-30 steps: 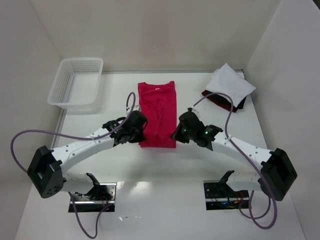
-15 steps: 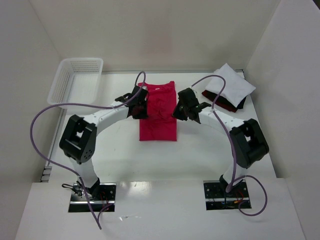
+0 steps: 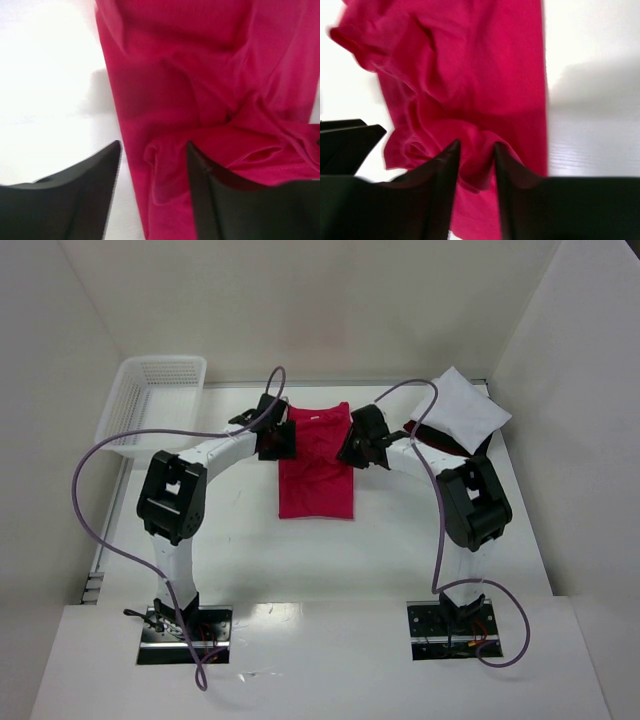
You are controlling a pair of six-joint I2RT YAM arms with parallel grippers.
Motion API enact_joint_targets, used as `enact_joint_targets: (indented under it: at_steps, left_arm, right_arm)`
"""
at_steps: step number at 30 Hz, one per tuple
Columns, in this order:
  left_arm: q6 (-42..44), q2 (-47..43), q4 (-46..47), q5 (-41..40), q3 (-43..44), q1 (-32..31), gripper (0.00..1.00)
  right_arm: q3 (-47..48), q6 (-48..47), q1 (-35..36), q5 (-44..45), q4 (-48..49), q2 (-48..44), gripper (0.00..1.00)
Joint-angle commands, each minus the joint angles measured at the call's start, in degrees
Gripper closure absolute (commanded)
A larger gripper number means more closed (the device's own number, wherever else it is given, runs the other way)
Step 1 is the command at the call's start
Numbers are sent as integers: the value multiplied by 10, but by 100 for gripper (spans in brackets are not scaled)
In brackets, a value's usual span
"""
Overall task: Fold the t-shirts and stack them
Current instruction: Fold the folded rectangular tshirt in 1/3 of the way
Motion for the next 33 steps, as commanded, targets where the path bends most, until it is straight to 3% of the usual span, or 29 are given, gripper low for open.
enact_joint_targets:
  at_steps: [1, 5, 9, 13, 15, 19, 24, 33]
  left_arm:
    - [21, -10, 13, 9, 44, 20, 33]
    - [26, -51, 13, 9, 55, 26, 18]
    - [27, -132, 13, 42, 16, 26, 18]
    - [16, -211, 35, 92, -88, -5, 31]
    - [-3, -248, 64, 141, -161, -11, 55]
    - [-16, -271, 82, 155, -236, -41, 89]
    - [-27, -221, 82, 132, -243, -73, 94]
    - [-25, -97, 74, 59, -161, -73, 94]
  right_arm:
    - [49, -17, -18, 8, 39, 1, 58]
    - [63, -28, -29, 15, 46, -26, 53]
    - [68, -41, -29, 26, 24, -69, 53]
    - [5, -41, -29, 14, 31, -130, 55]
    - [-41, -35, -29, 0, 31, -160, 71]
    - [-112, -35, 2, 4, 36, -189, 86]
    - [-176, -14, 27, 4, 64, -177, 89]
    - [-164, -14, 33, 4, 70, -142, 89]
